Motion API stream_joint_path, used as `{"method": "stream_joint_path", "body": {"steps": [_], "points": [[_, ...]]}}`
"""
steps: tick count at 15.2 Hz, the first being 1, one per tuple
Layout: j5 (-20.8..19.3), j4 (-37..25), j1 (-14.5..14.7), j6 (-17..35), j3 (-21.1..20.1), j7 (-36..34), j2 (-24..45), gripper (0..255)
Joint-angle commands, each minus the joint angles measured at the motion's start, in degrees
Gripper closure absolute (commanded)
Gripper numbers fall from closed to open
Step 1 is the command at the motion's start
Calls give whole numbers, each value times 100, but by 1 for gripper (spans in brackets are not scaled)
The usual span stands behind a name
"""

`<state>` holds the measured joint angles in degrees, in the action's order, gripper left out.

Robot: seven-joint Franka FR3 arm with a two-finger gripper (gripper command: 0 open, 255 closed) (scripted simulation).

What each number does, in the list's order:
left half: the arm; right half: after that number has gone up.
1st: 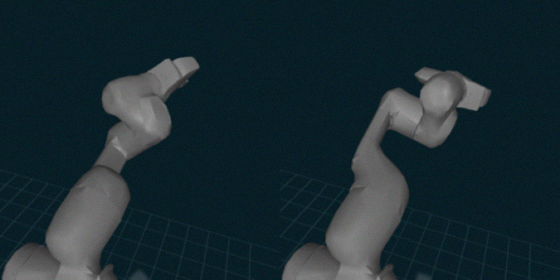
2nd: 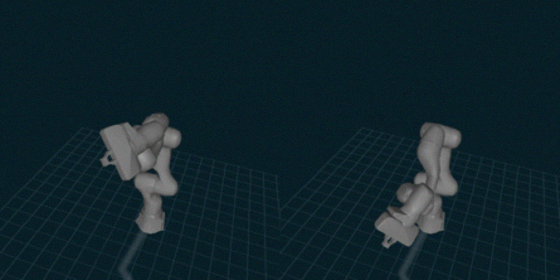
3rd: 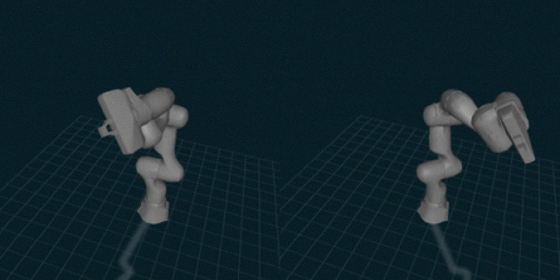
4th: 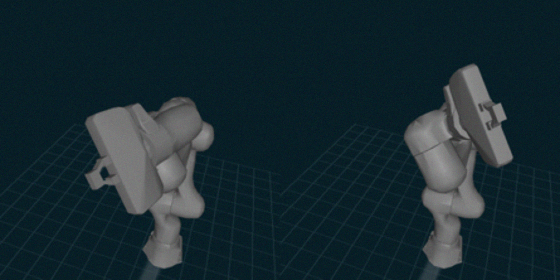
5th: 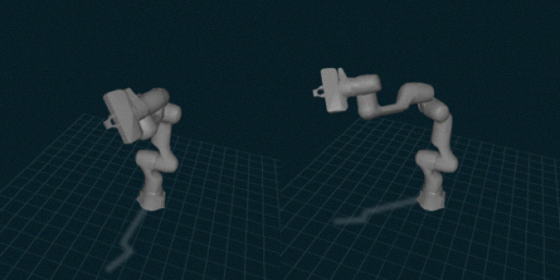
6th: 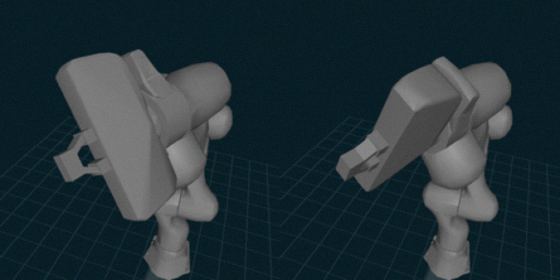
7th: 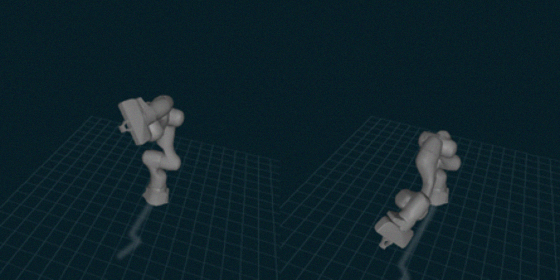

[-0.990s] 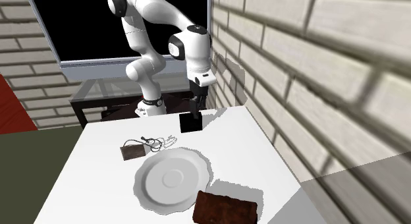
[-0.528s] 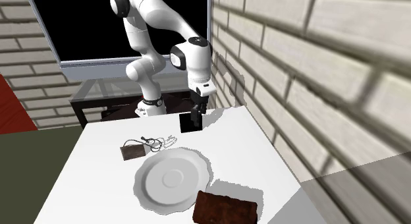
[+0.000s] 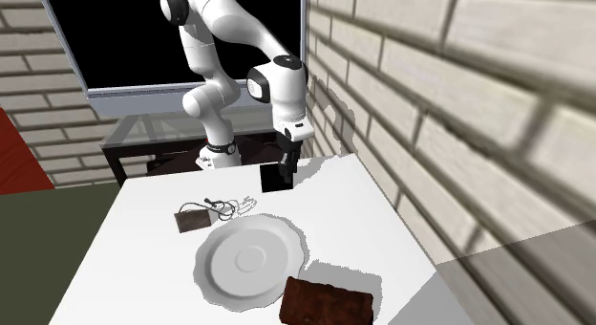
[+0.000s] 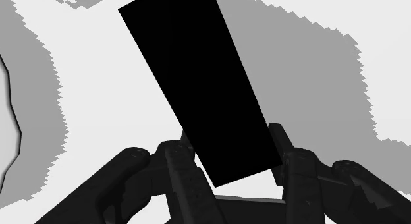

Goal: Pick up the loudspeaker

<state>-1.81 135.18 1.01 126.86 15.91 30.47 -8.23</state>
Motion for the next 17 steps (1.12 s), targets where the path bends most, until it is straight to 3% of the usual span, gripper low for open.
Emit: {"method": "stream_joint_path", "body": {"steps": [1, 17], "points": [[-2, 1, -2, 2, 2, -1, 2, 255], [-105, -650, -8, -1108, -66, -99, -469, 255]]}}
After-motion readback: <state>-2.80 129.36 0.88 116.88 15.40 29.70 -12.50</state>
